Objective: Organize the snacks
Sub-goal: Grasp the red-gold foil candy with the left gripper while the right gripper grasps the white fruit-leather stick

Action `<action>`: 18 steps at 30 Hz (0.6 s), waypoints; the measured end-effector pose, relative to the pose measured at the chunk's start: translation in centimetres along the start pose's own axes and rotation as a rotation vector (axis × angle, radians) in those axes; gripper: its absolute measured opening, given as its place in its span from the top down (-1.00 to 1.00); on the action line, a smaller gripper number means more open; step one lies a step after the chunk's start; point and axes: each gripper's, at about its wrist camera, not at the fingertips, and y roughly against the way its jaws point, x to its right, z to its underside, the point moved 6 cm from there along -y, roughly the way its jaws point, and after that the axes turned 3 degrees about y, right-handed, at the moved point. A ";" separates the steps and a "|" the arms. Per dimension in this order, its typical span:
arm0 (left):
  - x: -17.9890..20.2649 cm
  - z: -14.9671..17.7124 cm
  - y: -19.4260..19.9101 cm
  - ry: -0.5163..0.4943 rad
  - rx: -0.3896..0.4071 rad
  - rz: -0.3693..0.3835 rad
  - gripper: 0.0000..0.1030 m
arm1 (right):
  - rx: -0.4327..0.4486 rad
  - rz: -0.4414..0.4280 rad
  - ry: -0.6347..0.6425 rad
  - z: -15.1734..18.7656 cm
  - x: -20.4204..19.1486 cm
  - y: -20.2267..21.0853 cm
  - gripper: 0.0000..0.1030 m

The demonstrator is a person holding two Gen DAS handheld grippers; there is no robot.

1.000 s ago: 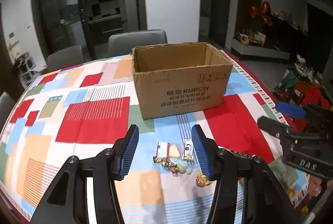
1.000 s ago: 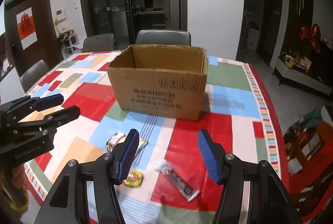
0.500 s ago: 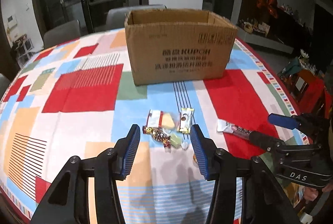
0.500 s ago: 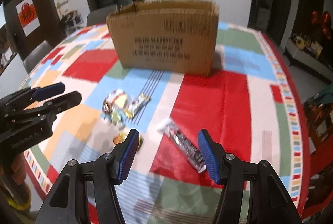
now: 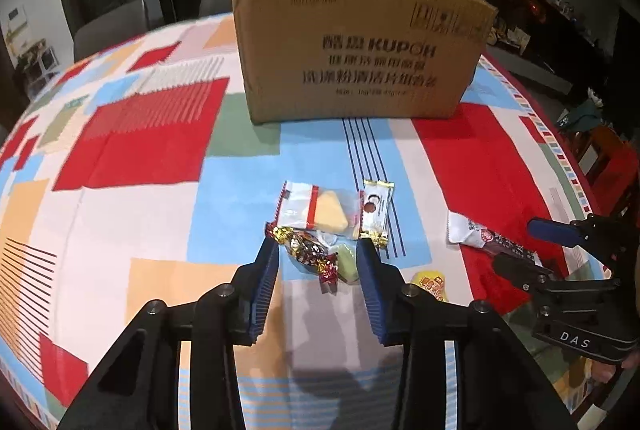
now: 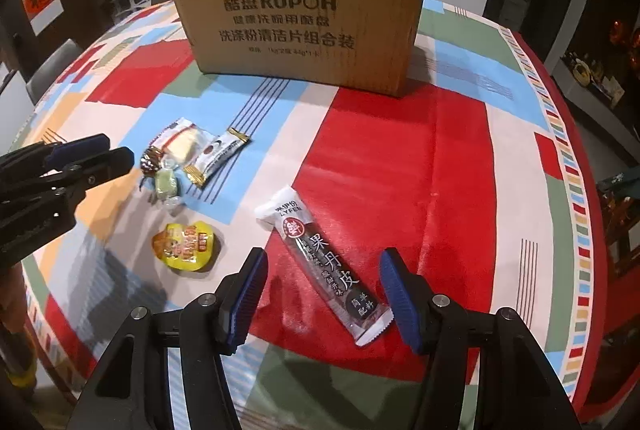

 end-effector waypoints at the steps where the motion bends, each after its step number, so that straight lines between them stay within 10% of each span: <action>1: 0.0 0.0 -0.2 0.001 -0.003 0.001 0.27 | -0.001 0.001 0.005 -0.1 0.0 -0.1 -0.14; 18: -2.2 0.0 -3.6 0.099 -0.066 0.060 0.53 | -0.016 -0.004 -0.022 -1.1 -1.0 -2.5 0.31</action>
